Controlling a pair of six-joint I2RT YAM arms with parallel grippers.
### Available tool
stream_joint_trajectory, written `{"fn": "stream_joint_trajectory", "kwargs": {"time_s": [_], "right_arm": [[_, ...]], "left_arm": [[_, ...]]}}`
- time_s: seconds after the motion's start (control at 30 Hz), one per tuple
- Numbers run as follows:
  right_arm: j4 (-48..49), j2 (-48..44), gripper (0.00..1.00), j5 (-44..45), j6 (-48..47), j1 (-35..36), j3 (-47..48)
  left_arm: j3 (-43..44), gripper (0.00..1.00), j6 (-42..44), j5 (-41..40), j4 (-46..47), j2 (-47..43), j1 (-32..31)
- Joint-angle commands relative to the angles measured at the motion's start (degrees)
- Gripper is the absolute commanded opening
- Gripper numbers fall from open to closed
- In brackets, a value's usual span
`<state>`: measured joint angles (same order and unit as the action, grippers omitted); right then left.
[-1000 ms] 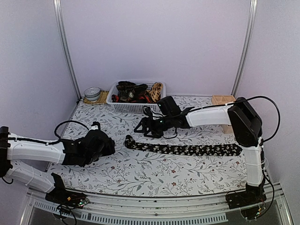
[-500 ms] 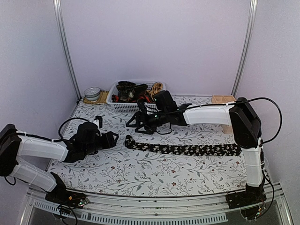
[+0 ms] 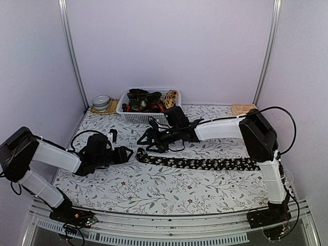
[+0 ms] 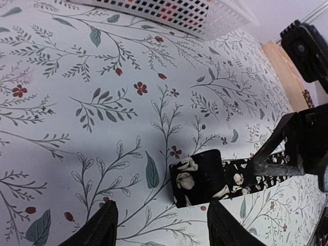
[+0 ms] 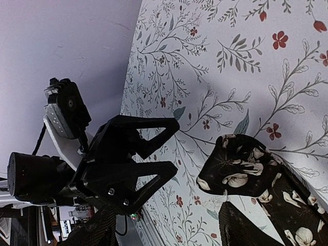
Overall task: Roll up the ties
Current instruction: Roll the tie at the center of the board.
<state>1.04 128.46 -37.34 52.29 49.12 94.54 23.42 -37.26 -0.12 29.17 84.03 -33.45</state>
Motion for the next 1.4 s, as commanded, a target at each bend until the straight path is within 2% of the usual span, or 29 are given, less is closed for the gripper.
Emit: {"fn": "stream_joint_trajectory", "kwargs": {"time_s": [0.0, 0.73, 1.17, 1.37], "right_arm": [[2.73, 5.47, 0.68, -1.77, 1.88, 0.22, 2.13], [2.88, 11.01, 0.67, -1.43, 3.17, 0.24, 3.57], [4.01, 12.02, 0.67, -2.16, 3.84, 0.06, 4.01], [3.94, 12.02, 0.58, -2.73, 3.96, 0.02, 3.68]], "left_arm": [[0.66, 0.59, 1.61, 4.06, 3.44, 2.42, 1.51], [3.63, 0.57, 3.06, 7.58, 6.31, 10.03, 3.00], [4.77, 0.55, 2.23, 13.46, 9.54, 14.12, 3.24], [4.95, 0.55, 1.66, 14.53, 10.91, 15.03, 3.22]]}}
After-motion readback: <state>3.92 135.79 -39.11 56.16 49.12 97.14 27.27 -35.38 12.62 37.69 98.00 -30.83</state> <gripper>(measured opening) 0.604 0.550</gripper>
